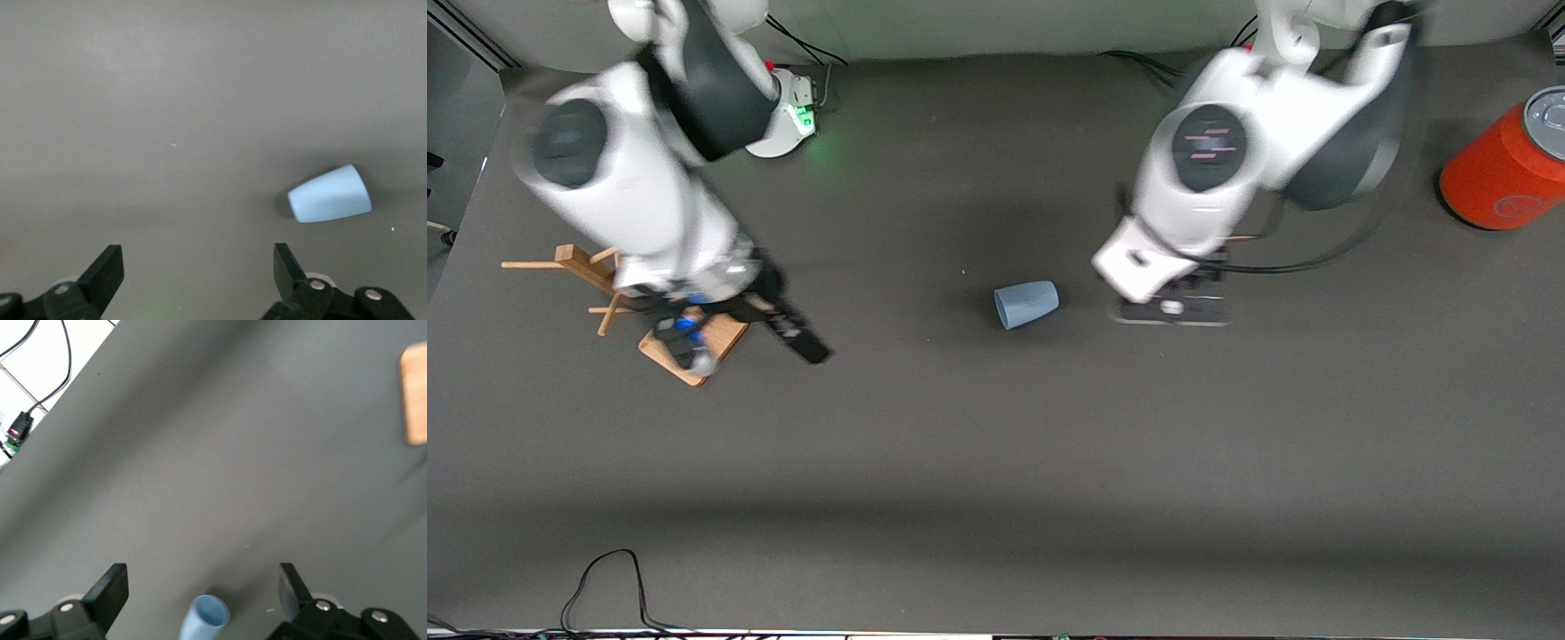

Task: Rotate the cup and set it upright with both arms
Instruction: 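Release the cup and withdraw the right gripper while the left gripper approaches, then grasp the lying blue cup at its rim with the left gripper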

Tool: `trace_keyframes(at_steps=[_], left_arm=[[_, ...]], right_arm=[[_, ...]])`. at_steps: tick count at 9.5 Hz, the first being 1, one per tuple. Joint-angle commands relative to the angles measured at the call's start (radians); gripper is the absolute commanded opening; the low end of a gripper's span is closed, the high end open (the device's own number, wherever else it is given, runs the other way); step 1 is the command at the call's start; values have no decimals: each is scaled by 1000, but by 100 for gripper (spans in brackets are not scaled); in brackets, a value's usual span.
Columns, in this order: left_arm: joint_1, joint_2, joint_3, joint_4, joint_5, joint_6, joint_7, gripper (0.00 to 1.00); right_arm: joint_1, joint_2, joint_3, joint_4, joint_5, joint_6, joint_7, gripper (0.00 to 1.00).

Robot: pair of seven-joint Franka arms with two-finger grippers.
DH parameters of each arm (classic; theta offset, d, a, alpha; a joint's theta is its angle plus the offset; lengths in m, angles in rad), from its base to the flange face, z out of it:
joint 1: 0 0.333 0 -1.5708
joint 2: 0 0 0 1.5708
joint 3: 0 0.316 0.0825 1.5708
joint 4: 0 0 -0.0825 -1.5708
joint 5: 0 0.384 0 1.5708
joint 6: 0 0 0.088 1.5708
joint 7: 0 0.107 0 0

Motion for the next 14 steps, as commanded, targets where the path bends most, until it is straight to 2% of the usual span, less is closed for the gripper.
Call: trace_keyframes(at_steps=[1,3,5,8,10,12,14], left_arm=[[-135,179,16,196,58,-57,-148,100],[-221,333,13,328,70,-51,-291,100],[-293,495,19,459,163,-49,-283,99],[-329,583,15,469,286,-22,-85,97],[-350,617,15,469,351,-20,-11,96],[-361,646,19,470,407,1,18,95],[-361,660,19,469,409,15,20,95]], right_arm=[[15,-99,-118,-49,34,-73,-281,100],[13,-169,-213,-133,31,-76,-516,100],[8,-191,-276,-155,16,-76,-753,100],[-22,-212,-283,-193,-35,-62,-876,100],[-31,-292,-284,-346,-35,58,-976,100],[-45,-294,-305,-354,-21,48,-1091,100],[-74,-279,-301,-315,-18,-34,-1104,100]])
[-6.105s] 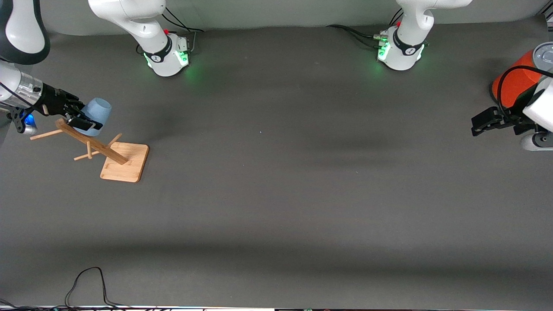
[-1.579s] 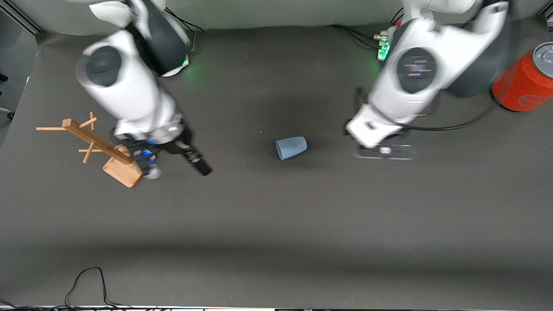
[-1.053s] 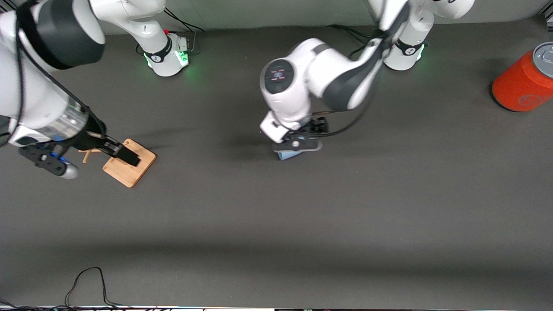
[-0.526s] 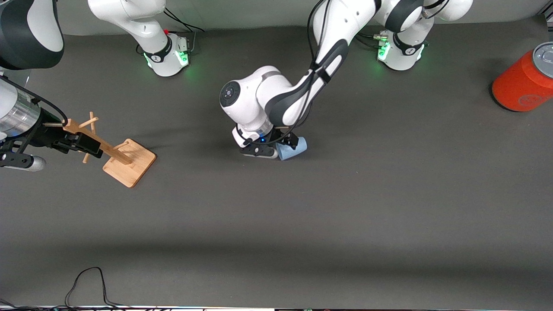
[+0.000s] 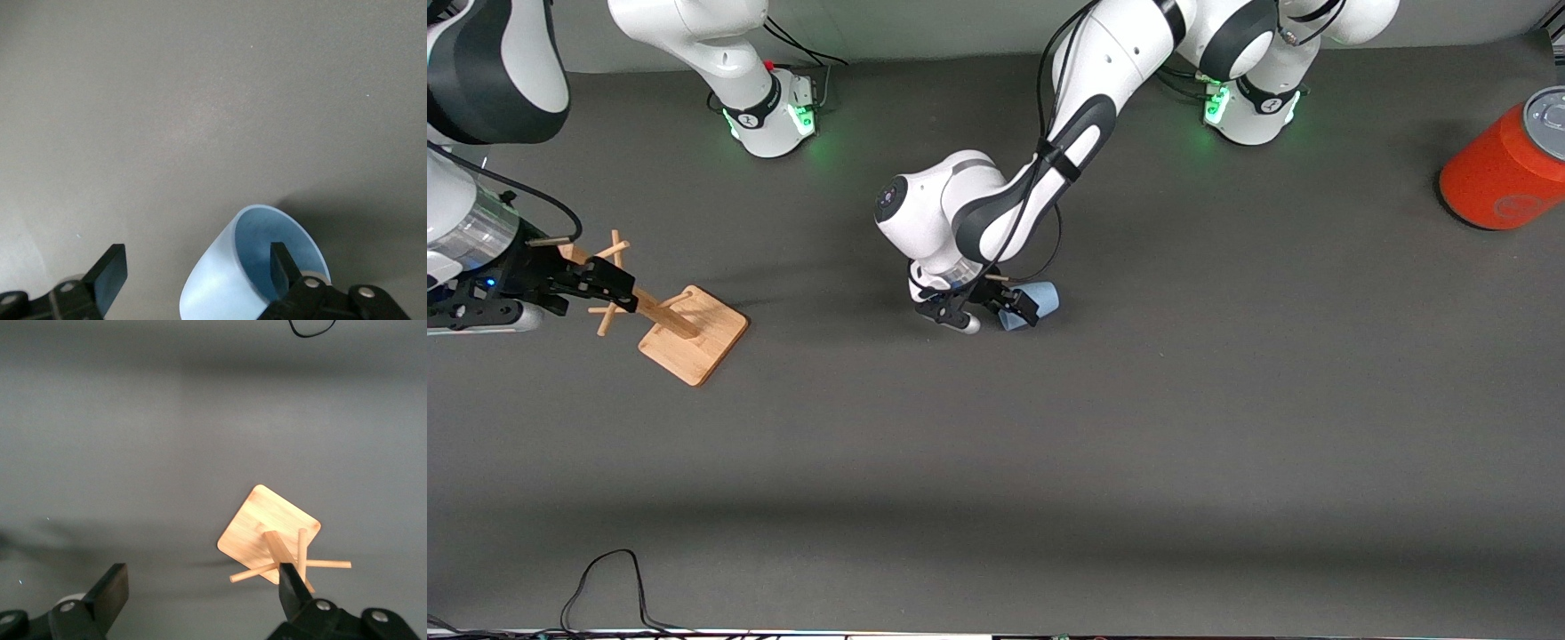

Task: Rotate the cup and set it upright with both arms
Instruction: 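Grasp the lying blue cup at its rim with the left gripper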

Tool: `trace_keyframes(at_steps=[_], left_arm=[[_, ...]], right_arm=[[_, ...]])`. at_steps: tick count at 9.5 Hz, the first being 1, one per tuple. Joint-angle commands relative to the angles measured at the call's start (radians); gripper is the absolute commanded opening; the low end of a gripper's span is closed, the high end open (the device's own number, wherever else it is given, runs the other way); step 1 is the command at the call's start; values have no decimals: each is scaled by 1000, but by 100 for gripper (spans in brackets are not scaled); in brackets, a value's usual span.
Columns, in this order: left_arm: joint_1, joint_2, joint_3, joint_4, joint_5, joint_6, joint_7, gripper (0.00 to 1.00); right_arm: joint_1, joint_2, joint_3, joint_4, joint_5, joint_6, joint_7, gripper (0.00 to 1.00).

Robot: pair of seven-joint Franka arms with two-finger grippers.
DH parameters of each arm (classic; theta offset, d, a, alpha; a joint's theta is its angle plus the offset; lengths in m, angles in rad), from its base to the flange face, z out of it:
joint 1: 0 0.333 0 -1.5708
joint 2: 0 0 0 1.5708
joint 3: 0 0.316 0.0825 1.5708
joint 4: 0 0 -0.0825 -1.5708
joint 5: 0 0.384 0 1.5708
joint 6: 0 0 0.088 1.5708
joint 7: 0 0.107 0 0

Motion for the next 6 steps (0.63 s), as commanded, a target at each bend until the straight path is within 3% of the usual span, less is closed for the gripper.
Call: trace_keyframes(at_steps=[1,2,4,6], left_arm=[[-15,28,18,35,14,-18,27,94],[-18,28,18,26,17,-21,30,81],[-34,33,18,18,20,-42,28,0],[-48,28,16,18,44,-90,73,0]], right_arm=[[-29,-8,7,35,25,-83,-34,100],[-35,-14,7,47,69,-118,-30,100],[-32,-19,10,70,88,-166,-20,100],[-28,-34,7,72,86,-201,-37,100]])
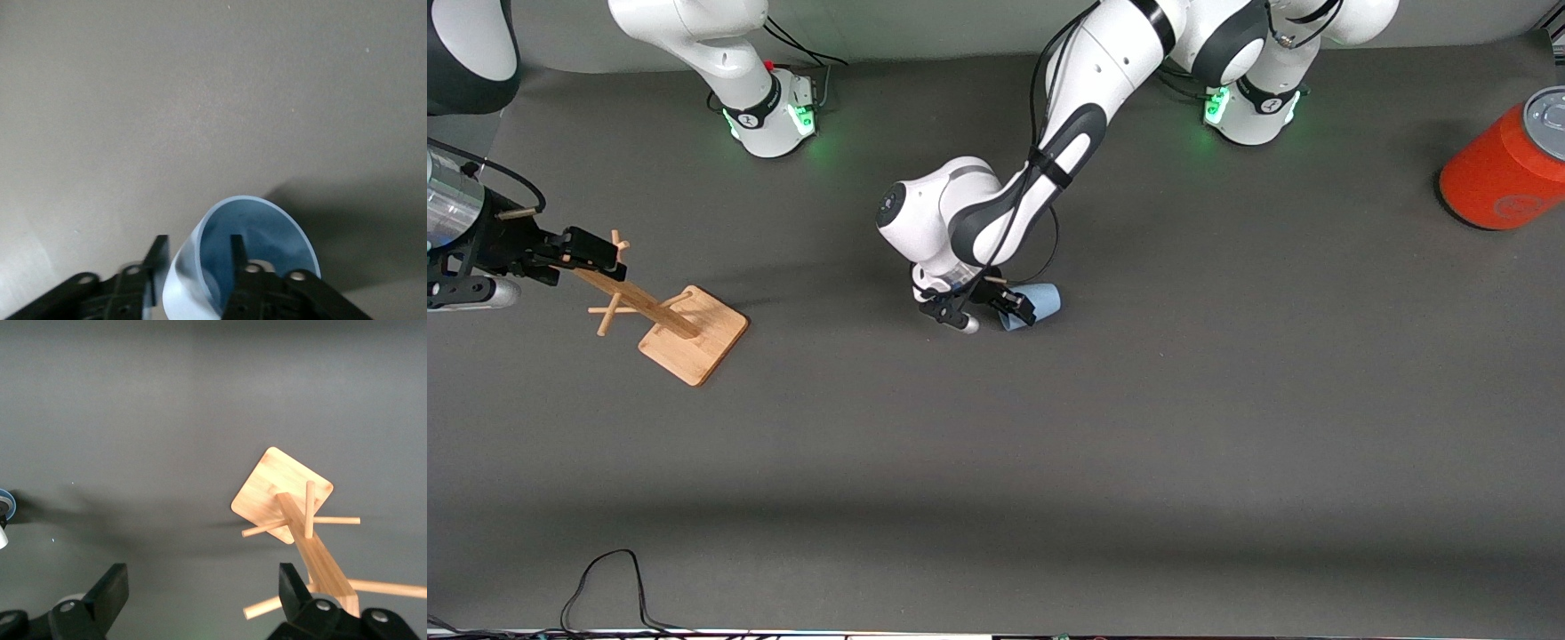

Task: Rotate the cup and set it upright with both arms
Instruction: 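Rotate the cup upright and set it down with the left gripper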

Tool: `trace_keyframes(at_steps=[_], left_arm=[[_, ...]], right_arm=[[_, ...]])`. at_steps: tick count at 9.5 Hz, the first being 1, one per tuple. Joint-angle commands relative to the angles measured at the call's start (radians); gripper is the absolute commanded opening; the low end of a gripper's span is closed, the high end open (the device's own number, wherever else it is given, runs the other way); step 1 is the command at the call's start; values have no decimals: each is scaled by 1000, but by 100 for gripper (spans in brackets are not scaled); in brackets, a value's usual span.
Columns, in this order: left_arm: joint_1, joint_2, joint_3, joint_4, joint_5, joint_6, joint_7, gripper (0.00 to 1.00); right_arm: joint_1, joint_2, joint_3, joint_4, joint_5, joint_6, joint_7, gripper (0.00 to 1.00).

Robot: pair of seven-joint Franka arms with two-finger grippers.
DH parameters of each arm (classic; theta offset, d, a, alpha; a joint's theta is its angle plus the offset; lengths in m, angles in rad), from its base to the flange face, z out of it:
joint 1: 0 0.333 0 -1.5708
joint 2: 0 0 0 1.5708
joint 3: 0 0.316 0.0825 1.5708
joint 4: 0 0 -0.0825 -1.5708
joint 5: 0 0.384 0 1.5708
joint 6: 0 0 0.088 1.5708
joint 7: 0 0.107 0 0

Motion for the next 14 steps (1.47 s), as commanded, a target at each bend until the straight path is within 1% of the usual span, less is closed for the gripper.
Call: trace_keyframes(at_steps=[1,3,4,5,6,7,8,9,10,11,12,13,14], left_arm=[[-26,-1,15,19,24,-50,66,0],[-26,-22,18,30,38,-85,116,0],[-19,-59,21,33,37,-92,99,0],[-11,-90,36,33,34,-93,-23,0],[27,-154,44,28,18,-90,-77,0],[79,-226,44,18,-58,-80,-114,0],[137,-321,44,-34,-148,-41,-157,0],[165,-470,44,-225,-167,82,-160,0],[199,-605,44,-448,-190,262,-188,0],[201,-651,45,-583,-199,399,-223,0],[202,-647,47,-667,-192,539,-287,0],[202,-627,50,-724,-184,659,-358,0],[202,-613,57,-761,-181,742,-405,0]], right_arm=[[-7,-17,2,5,21,-18,-30,100],[-7,-16,2,5,21,-13,-30,100],[-5,-17,2,9,19,-12,-28,100],[-5,-17,4,10,16,-9,-28,100],[-5,-17,2,16,19,-7,-30,100],[-5,-16,2,30,21,-7,-28,100],[-5,-8,4,42,21,-9,-24,100],[-5,-10,4,44,21,-9,-24,100],[-5,-10,5,47,21,-9,-21,100],[0,-10,8,47,21,-9,-18,100],[3,-8,10,47,21,-7,-18,100],[4,-8,10,47,23,-5,-16,100],[13,-8,10,45,21,-5,-16,100]])
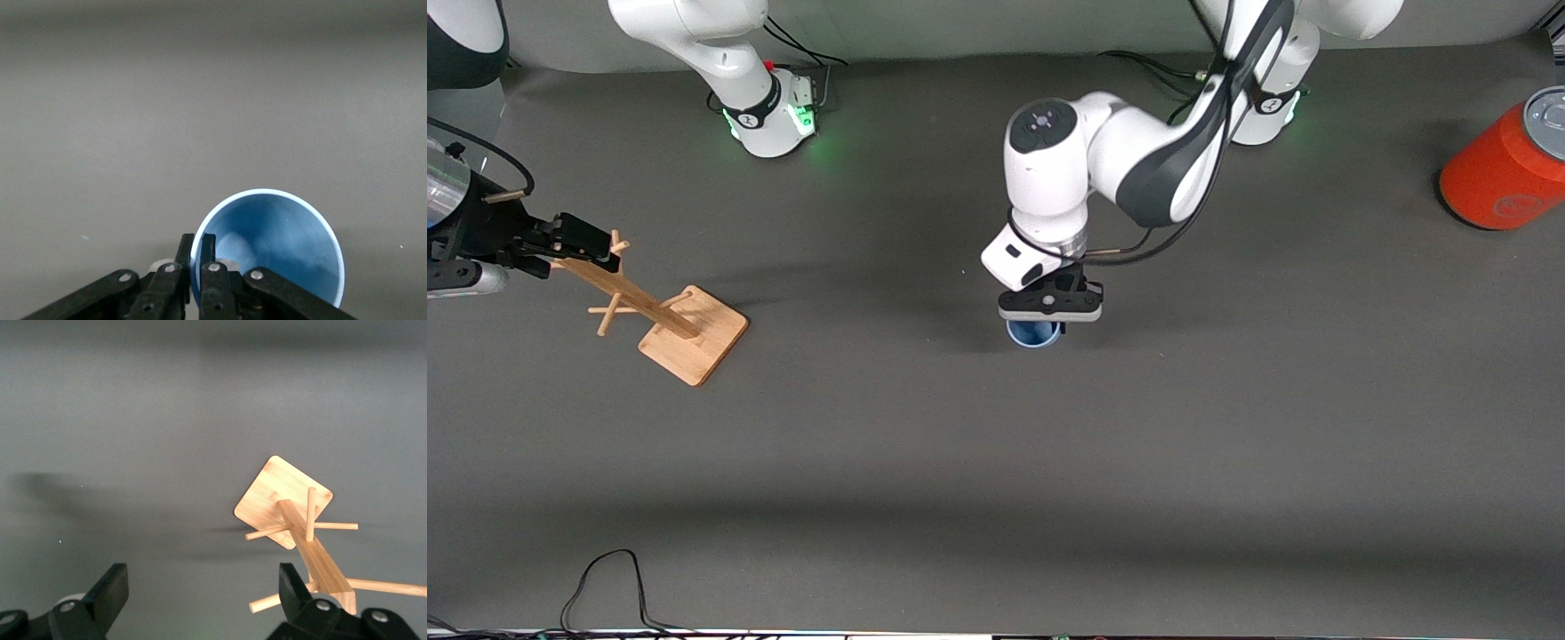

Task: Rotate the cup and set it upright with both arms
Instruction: 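Rotate the cup upright and set it down with the left gripper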

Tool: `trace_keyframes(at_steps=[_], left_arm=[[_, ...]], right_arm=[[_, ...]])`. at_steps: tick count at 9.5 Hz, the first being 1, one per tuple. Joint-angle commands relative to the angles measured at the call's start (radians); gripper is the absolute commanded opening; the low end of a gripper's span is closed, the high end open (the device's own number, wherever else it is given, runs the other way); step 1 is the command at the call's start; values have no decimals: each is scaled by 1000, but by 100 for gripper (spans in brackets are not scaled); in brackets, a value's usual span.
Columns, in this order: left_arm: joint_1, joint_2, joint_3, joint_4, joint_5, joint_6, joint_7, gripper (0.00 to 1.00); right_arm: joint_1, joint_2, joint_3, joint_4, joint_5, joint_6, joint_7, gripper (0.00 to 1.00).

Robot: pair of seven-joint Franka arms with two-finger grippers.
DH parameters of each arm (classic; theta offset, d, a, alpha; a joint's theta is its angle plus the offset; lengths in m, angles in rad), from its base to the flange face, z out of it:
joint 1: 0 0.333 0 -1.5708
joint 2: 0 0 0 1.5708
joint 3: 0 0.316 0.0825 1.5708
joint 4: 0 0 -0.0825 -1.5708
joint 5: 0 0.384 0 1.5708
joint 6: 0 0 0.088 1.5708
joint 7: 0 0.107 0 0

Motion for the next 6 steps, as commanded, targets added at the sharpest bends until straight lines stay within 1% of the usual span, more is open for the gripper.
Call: trace_keyframes(at_steps=[1,2,3,4,5,6], left_arm=[[-13,-17,18,-141,12,187,-139,0],[-16,-17,18,-184,84,241,-238,0],[-21,-5,15,-205,229,264,-395,0],[-25,29,14,-206,372,267,-540,0],[-25,38,12,-206,426,269,-594,0],[-24,35,12,-206,427,268,-599,0]], right_arm=[[10,-1,-3,10,21,-2,-13,100],[12,-1,-3,8,19,3,-13,100],[12,-3,-3,7,19,3,-13,100],[12,-3,-3,7,19,4,-13,100],[12,-3,-3,5,19,5,-13,100],[10,-4,-4,2,19,5,-13,100]])
